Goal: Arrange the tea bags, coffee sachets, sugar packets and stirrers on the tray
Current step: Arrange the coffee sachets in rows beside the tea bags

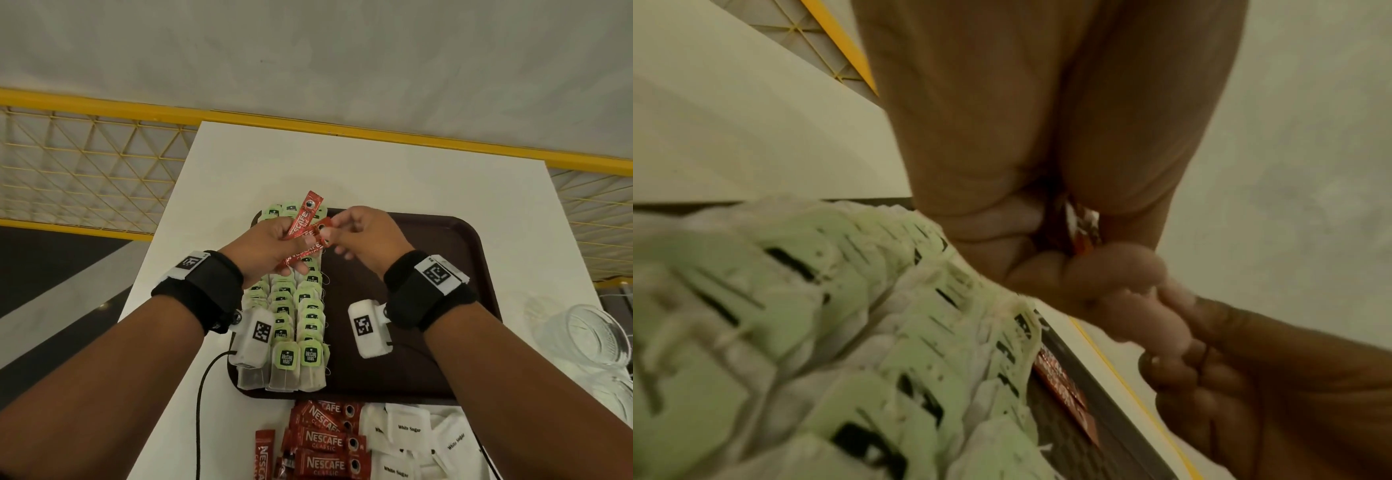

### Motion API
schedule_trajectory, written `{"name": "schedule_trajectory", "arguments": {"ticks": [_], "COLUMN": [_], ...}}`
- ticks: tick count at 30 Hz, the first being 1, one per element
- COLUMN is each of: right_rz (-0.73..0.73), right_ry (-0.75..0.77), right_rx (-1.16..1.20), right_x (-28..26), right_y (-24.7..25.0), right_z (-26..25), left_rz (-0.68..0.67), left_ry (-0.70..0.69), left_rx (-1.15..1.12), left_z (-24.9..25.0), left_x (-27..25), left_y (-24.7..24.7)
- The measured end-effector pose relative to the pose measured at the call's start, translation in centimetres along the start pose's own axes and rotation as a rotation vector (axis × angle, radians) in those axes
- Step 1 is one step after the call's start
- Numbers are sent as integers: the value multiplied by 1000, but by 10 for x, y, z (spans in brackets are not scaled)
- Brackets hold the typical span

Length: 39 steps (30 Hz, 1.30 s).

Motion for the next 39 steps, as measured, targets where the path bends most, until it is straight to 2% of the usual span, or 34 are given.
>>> {"name": "schedule_trajectory", "arguments": {"ticks": [3,9,15,20,25,27,29,30,32,34,35,37,39], "right_rz": [16,76,246,369,370,392,428,395,213,7,-47,-55,-6], "right_ry": [-26,-206,-382,-440,-488,-450,-290,-194,-60,-22,-11,-25,-133], "right_rx": [107,427,399,172,-83,-200,-297,-310,-246,-166,-145,-64,87], "right_x": [-4,-15,-13,-3,5,2,-1,-2,-6,-10,-11,-13,-17], "right_y": [4,38,56,61,62,66,67,61,36,7,0,2,16], "right_z": [7,54,106,115,106,96,73,57,30,15,13,17,37], "left_rz": [36,118,182,175,138,119,97,81,42,3,-11,-13,22], "left_ry": [-31,-49,-27,0,44,60,58,49,28,5,-6,-18,-2], "left_rx": [36,-37,-59,-28,-50,-90,-85,-58,5,49,61,73,35], "left_z": [4,4,-6,-12,-15,-15,-13,-12,-10,-9,-8,-6,-8], "left_x": [-1,-3,-7,-11,-13,-14,-15,-14,-13,-11,-10,-8,-9], "left_y": [-1,14,29,27,19,15,10,7,0,-7,-11,-15,-12]}}
Point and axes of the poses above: each hand's wrist, its own x-axis towards the middle knuckle, its own y-axis out of the back of the hand, z = x × y, the point moved 10 cm from there along x, towards the middle knuckle, and after that the axes turned 2 degrees about -y, right-handed, at the moved point
